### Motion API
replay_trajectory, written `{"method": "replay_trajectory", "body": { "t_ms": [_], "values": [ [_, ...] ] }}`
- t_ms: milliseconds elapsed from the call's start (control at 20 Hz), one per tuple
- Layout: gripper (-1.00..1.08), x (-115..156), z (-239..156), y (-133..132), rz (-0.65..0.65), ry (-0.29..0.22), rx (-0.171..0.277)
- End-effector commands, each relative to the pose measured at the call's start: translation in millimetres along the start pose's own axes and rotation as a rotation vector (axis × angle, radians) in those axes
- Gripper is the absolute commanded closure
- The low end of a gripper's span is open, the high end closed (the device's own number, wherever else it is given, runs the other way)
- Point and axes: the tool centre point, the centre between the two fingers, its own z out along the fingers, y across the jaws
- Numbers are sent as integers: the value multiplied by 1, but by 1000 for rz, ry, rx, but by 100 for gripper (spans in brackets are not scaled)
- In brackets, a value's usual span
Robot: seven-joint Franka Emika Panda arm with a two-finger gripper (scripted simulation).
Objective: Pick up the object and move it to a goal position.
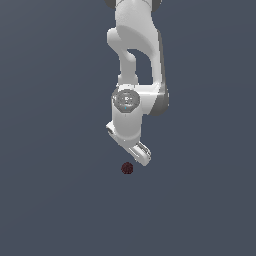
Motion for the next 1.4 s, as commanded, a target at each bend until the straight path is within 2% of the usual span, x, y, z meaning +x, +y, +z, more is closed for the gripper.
{"method": "replay_trajectory", "body": {
  "t_ms": [0, 750, 1350],
  "values": [
    [-92, 4, 3, -3, 71, 3, 1],
    [-92, 26, 23, -19, 461, 22, 9],
    [-92, 33, 30, -24, 592, 31, 13]
  ]
}}
